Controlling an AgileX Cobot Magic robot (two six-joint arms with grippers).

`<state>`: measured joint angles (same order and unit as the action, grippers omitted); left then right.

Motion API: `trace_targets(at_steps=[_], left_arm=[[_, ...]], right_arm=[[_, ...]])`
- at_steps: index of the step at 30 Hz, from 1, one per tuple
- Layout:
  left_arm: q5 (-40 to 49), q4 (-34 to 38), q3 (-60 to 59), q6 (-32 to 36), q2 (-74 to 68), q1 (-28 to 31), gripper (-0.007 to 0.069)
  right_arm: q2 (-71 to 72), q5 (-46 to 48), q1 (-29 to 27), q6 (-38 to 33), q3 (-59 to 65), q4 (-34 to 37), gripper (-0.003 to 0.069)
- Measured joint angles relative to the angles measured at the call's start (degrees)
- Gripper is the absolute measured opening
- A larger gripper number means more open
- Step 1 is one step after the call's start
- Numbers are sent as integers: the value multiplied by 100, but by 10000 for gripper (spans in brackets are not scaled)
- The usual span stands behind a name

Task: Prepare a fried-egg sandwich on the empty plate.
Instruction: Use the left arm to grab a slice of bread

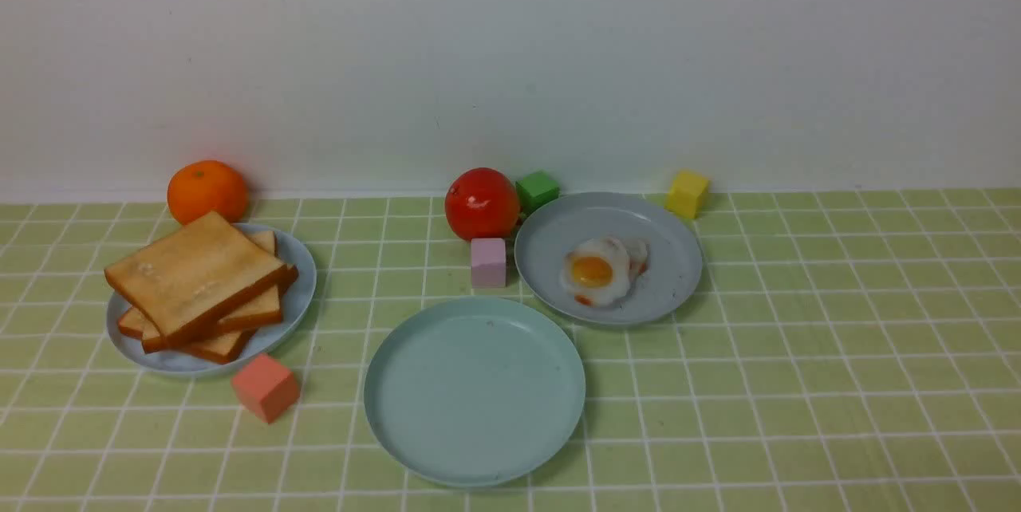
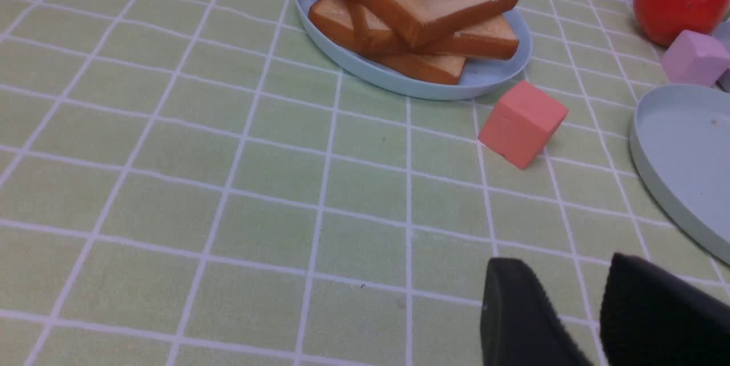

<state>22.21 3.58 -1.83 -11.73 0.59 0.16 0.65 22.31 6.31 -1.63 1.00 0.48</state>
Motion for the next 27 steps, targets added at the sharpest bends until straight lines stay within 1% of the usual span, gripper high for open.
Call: trace_targets(at_steps=[8, 9, 11, 14, 15, 16, 17, 18, 20, 22, 24, 27], left_arm=[[-16, 0, 0, 0, 0, 0, 238], [-140, 53, 0, -34, 0, 0, 238], [-515, 387, 0, -266, 0, 0, 238], [-1063, 1261, 0, -793, 0, 0, 238], [-1099, 1387, 0, -827, 0, 0, 238], [-1371, 1765, 0, -1009, 0, 0, 238], [-1529, 2000, 0, -1098, 0, 0, 238], [-1585, 2087, 0, -1141, 0, 0, 238], [-1868, 2590, 0, -1284, 0, 0, 238], [-1876, 2884, 43, -1347, 0, 0, 233], [-1637, 2976, 276, -1266, 0, 0, 205], [-1023, 2934, 859, -701, -76, 0, 101]], right_arm=[[0, 0, 0, 0, 0, 0, 241], [0, 0, 0, 0, 0, 0, 241], [0, 0, 0, 0, 0, 0, 241], [0, 0, 0, 0, 0, 0, 241], [0, 0, 0, 0, 0, 0, 241], [0, 0, 0, 0, 0, 0, 241], [0, 0, 0, 0, 0, 0, 241], [0, 0, 0, 0, 0, 0, 241], [0, 0, 0, 0, 0, 0, 241], [0, 0, 0, 0, 0, 0, 241], [0, 0, 0, 0, 0, 0, 241], [0, 0, 0, 0, 0, 0, 241]])
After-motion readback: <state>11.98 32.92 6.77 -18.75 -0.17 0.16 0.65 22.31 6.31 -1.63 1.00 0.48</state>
